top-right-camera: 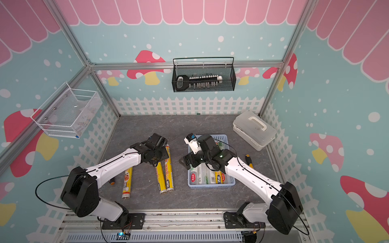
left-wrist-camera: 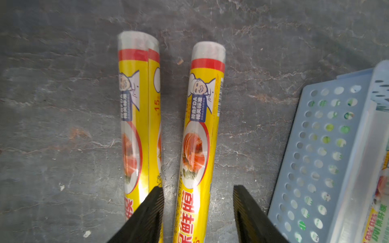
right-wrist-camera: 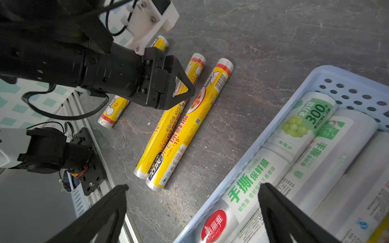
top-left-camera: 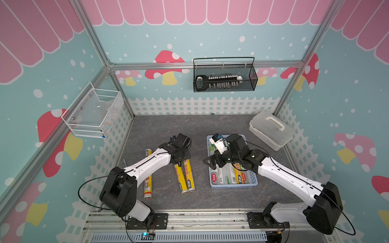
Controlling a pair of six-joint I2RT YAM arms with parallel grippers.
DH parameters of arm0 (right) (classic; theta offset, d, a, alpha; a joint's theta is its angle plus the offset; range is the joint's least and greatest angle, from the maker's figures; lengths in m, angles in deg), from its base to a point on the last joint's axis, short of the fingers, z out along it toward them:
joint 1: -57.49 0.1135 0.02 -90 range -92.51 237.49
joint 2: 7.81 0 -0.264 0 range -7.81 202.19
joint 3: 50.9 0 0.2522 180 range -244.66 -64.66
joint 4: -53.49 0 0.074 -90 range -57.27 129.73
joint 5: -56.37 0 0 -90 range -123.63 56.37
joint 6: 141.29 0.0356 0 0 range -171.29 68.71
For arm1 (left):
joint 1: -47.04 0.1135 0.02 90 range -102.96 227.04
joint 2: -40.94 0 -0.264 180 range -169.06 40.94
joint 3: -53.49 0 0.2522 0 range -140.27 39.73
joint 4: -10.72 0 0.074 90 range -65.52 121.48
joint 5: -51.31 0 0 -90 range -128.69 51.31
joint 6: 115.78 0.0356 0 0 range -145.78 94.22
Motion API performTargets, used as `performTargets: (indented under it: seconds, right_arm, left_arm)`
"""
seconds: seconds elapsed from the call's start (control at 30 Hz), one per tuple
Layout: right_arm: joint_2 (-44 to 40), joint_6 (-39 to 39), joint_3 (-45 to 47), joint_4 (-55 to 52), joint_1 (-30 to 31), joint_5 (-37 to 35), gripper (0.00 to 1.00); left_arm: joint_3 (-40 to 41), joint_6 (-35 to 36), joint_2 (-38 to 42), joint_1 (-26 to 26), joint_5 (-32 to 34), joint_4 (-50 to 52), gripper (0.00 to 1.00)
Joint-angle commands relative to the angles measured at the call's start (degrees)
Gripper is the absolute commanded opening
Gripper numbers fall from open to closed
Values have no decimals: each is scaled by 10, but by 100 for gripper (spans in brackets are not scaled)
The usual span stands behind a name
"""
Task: Put the plastic wrap into the basket
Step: Pick up the plastic wrap from the center of the board.
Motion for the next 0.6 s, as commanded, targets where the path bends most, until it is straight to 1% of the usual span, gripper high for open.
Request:
performTargets:
  seconds: [0.0, 0.1, 0.37, 0.57]
  right_arm:
    - [32, -19, -25, -42, 16, -33, 100]
    - [57, -12, -28, -35, 24, -22, 100]
    - [106, 1, -41, -36, 38, -13, 100]
    - [115, 7, -41, -37, 39, -25, 100]
  left_arm:
    - [0, 17, -25, 4, -51, -20, 58]
    - [-8, 22, -55, 6, -74, -20, 59]
    - [4, 19, -95, 6, -65, -20, 60]
    - [-3, 29, -133, 4, -76, -20, 60]
